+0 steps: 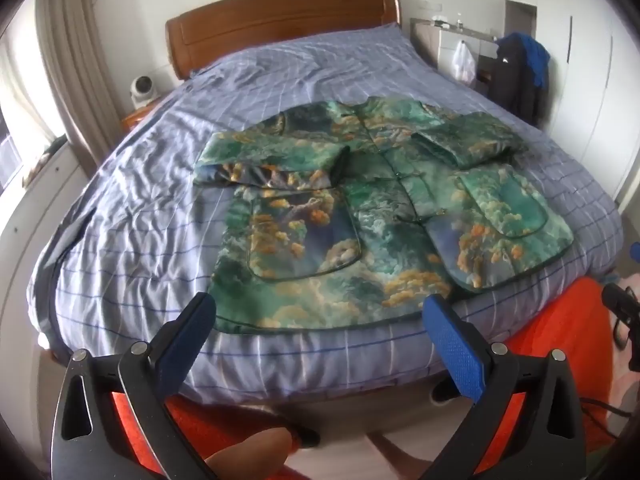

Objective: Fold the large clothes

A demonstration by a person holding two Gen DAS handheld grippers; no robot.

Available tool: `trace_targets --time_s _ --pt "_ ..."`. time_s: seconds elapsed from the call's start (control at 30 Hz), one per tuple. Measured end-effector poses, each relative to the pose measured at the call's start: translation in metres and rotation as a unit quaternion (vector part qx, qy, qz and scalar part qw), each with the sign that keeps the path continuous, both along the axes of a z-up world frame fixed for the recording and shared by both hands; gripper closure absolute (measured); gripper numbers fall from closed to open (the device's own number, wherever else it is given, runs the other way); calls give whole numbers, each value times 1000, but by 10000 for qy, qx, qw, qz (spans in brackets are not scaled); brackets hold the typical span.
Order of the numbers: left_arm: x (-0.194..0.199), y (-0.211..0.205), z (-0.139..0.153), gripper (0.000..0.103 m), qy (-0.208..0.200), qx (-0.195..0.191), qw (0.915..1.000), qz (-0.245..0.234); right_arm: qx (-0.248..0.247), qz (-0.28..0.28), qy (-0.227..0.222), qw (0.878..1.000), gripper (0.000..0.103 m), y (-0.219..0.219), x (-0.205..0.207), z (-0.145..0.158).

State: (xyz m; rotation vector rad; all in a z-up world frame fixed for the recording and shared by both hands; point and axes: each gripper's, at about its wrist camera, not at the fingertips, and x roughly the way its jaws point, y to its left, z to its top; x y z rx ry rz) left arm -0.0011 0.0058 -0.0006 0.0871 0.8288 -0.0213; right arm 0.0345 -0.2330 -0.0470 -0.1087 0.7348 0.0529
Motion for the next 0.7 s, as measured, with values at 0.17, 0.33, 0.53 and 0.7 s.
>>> trace_targets --time_s 0.17,0.33,0.53,0.7 --pt "5 5 -3 0 92 -69 9999 -105 29 18 -20 10000 0 3 1 -1" --pt "6 0 -13 0 264 -154 9995 -114 0 63 47 10000 0 7 1 -1" --pt "4 -2 -9 0 222 -161 9995 -158 16 83 33 10000 0 4 1 -3" --pt "5 -5 -10 0 222 -103 9995 -209 24 70 24 10000 0 4 2 -4"
